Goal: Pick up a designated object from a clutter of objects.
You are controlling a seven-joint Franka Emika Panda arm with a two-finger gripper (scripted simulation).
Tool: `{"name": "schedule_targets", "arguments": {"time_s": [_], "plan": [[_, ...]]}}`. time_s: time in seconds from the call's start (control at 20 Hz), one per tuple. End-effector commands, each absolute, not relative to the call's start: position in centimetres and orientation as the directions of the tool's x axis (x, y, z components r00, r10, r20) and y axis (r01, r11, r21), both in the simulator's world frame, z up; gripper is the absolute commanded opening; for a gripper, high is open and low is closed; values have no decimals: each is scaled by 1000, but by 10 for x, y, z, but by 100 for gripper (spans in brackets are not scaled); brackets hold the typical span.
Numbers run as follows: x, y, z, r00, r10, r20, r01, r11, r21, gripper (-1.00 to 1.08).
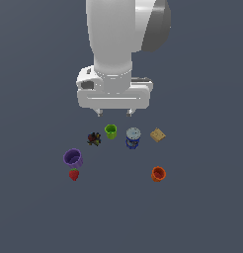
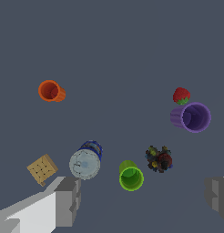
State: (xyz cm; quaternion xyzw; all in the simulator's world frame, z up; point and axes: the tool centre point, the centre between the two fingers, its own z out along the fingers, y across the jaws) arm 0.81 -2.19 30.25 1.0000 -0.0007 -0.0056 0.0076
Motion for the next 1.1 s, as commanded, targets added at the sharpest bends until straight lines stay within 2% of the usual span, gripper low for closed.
{"name": "schedule_targets", "arguments": {"time_s": [0.0,0.65,1.05], "plan": [[8,-22,303,1000,-2,-11,-1,-1000,15,100],[14,7,314,999,32,0,32,-999,7,100],[11,12,292,997,74,-1,74,-997,8,100]]}}
